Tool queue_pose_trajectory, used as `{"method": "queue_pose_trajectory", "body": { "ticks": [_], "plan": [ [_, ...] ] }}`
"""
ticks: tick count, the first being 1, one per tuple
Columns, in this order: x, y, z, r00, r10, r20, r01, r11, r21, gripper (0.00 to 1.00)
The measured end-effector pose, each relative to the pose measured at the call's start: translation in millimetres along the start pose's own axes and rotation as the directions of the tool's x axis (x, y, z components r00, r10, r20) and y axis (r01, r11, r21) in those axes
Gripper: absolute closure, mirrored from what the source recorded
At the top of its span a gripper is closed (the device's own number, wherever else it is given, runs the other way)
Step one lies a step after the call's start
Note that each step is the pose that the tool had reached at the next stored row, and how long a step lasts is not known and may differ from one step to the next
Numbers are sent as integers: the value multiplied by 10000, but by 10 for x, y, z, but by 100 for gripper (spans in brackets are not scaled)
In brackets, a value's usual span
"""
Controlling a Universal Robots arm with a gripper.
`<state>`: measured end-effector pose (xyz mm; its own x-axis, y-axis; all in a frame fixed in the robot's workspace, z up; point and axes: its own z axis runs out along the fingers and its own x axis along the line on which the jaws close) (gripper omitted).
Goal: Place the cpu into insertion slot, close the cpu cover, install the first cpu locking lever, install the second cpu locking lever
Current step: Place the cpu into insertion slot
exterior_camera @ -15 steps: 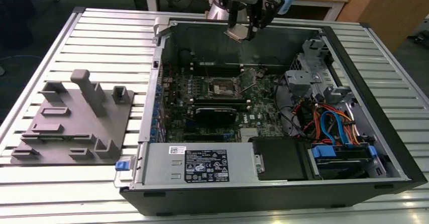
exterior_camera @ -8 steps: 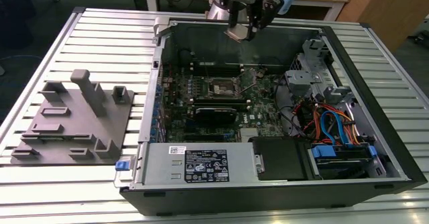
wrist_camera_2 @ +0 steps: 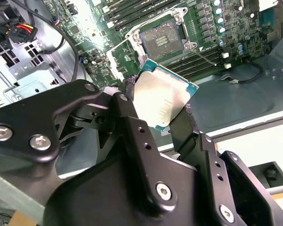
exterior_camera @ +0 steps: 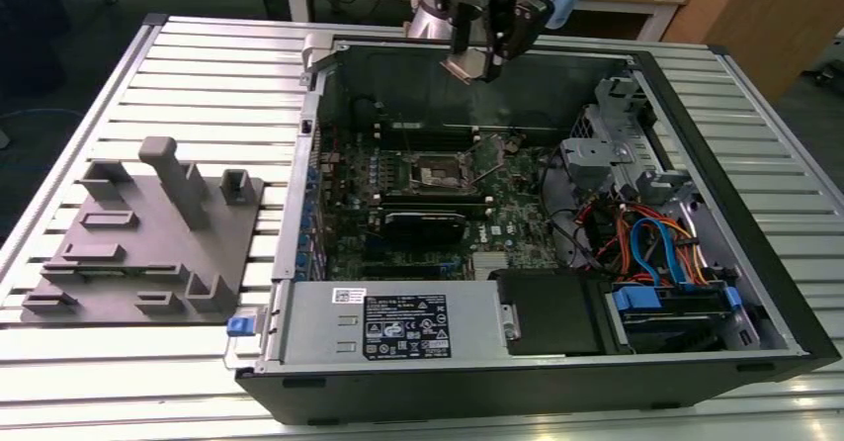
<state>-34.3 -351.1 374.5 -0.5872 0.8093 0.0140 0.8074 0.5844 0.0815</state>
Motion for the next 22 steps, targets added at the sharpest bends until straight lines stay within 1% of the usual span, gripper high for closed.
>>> {"method": "queue_pose_trajectory", "body": {
  "ticks": [5, 19, 22],
  "plan": [
    [11, -16, 1, 10000, 65, 4, -65, 10000, -3, 46],
    [11, -16, 1, 9999, 104, 6, -104, 9999, -4, 46],
    [11, -16, 2, 9998, 195, 14, -195, 9998, -6, 46]
  ]
}}
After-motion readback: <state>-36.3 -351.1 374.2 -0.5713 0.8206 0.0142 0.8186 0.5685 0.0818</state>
